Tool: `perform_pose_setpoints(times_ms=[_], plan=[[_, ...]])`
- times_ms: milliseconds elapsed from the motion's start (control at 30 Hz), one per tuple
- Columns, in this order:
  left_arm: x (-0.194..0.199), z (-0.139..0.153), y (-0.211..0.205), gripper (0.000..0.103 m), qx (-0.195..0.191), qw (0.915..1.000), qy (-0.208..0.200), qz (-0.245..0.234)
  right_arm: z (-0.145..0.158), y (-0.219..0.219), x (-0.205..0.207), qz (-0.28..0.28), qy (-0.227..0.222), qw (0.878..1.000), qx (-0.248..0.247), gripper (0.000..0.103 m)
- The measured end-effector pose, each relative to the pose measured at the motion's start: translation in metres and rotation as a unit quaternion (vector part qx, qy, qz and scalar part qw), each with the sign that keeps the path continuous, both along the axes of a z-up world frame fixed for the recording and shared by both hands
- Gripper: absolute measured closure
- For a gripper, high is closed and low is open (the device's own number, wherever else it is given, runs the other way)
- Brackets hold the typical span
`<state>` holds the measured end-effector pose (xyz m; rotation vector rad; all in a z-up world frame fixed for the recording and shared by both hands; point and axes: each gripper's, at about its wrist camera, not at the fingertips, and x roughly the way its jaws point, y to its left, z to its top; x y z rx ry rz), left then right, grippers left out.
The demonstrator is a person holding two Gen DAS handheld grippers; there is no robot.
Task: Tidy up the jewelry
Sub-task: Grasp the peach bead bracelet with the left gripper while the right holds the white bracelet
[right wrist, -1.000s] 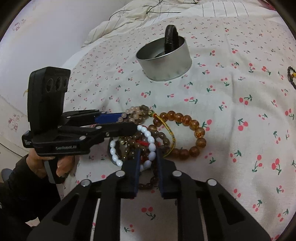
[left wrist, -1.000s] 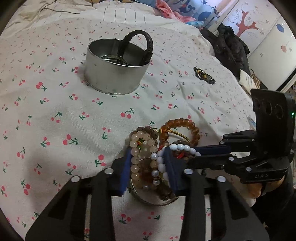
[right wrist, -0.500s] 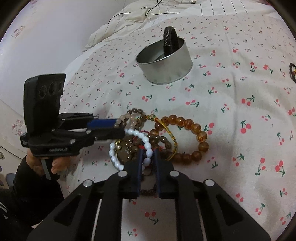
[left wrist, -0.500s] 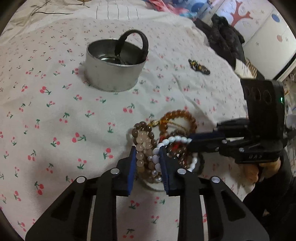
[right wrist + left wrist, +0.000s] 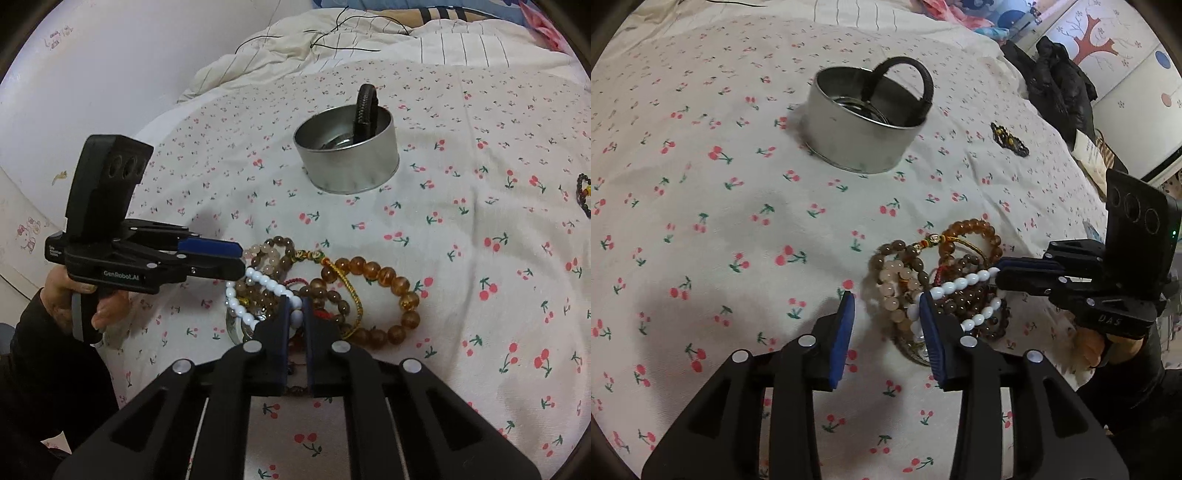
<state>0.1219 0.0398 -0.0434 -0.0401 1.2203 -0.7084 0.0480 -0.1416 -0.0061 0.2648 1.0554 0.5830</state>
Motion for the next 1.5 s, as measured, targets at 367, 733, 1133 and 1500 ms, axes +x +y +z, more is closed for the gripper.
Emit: perform_pose_setpoints(times_ms=[367,733,1133,1500], plan=[[-0.005,-0.004,-0.013,0.069,-0.009,0.9997,0.010,-0.020,-0.014,-0.007,0.004,-0.010,0.037,0.999,0.011,0.094],[-0.005,0.000,-0.014,0.091,-0.013,0.9995,-0.002,-0.028,-0.020,-0.002,0.003,0.009,0.060,0.998,0.035,0.078],[-0.002,0.027,0.002,0.094,-0.029,0.9987,-0.041,-0.011,-0.001,-0.016,0.001,-0.024,0.007,0.999,0.033,0.097],[0.004,0.038,0.018,0.094,-0.041,0.9978,-0.051,0.008,-0.015,-0.013,0.008,-0.012,0.056,0.997,0.060,0.086]])
